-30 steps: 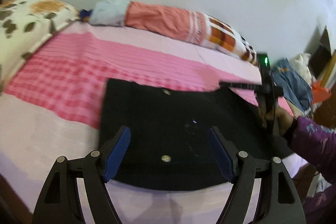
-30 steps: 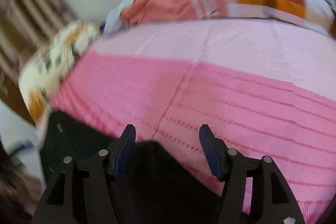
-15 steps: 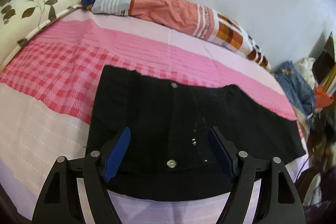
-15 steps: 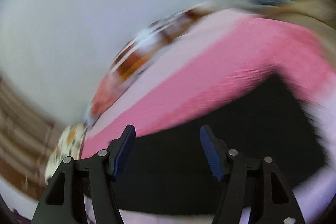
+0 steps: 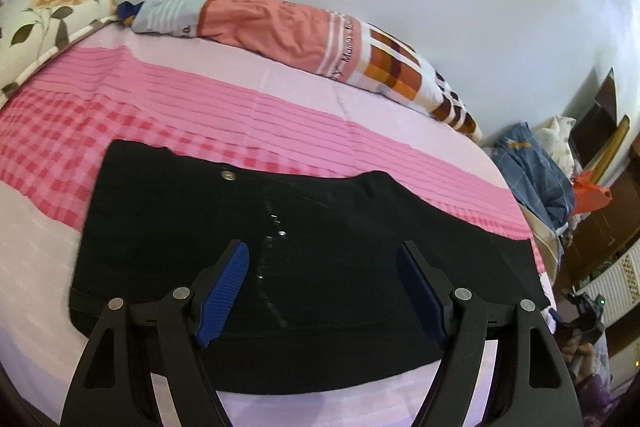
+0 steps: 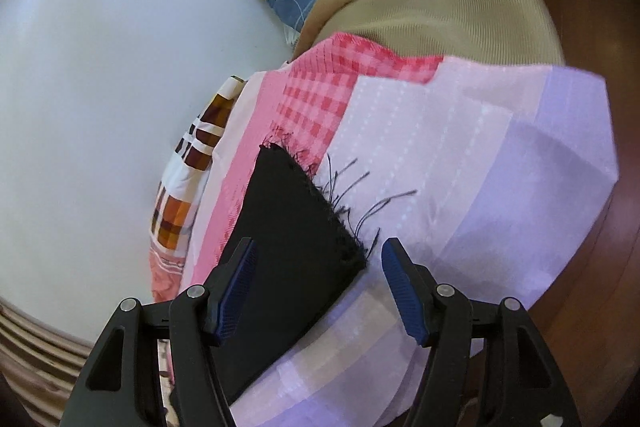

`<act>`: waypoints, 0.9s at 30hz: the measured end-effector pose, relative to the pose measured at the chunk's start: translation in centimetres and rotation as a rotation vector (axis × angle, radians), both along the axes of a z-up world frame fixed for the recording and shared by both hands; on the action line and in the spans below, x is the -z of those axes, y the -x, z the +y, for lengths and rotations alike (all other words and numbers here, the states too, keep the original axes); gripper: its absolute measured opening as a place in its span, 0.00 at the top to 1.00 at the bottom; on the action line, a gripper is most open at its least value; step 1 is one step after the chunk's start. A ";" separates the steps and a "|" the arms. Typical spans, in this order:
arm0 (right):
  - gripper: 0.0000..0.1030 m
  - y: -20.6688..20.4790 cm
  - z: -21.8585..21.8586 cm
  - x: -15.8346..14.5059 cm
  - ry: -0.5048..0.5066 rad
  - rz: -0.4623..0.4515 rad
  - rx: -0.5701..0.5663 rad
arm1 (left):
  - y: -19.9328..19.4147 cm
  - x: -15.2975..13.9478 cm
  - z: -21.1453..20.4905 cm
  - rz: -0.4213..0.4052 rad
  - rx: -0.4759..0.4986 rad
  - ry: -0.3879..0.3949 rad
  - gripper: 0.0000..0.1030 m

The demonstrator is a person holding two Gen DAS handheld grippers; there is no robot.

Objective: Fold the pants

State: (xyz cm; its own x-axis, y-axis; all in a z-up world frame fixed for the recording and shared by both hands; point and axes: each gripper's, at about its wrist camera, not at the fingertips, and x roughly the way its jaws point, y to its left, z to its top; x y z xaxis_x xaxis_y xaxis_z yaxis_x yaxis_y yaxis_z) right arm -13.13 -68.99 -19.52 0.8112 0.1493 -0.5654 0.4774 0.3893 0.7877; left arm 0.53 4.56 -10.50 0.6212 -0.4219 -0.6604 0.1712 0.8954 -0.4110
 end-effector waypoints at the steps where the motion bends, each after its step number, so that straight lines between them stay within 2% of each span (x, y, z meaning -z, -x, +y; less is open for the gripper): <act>1: 0.40 0.0 0.2 0.3 -0.006 0.000 -0.001 | 0.0 0.0 -0.4 -0.001 0.006 -0.007 0.26; 7: 0.40 -0.9 0.9 1.5 -0.040 0.006 -0.023 | 0.4 0.4 -2.1 0.007 0.038 -0.080 0.25; 8: 0.42 -1.1 1.2 1.4 -0.032 0.002 -0.034 | 0.5 0.4 -2.3 0.003 0.039 -0.091 0.25; 9: 0.50 -1.3 1.4 1.2 -0.025 -0.005 -0.043 | 0.7 0.4 -2.5 0.000 0.037 -0.105 0.24; 11: 0.59 -2.0 2.0 0.7 0.002 0.005 -0.064 | 0.8 0.6 -2.8 0.001 0.045 -0.121 0.23; 15: 0.66 -2.8 2.3 0.9 0.021 0.033 -0.086 | 0.9 0.8 -3.0 0.015 0.044 -0.143 0.19; 20: 0.67 -2.2 1.5 1.9 -0.063 -0.019 -0.040 | 1.1 0.8 -3.2 0.018 0.050 -0.160 0.18; 23: 0.65 -2.8 1.6 2.1 -0.080 -0.030 -0.035 | 1.1 1.0 -3.4 0.017 0.048 -0.189 0.15; 27: 0.63 -3.6 1.4 2.6 -0.129 -0.057 -0.010 | 0.9 1.2 -3.7 0.017 0.005 -0.297 0.15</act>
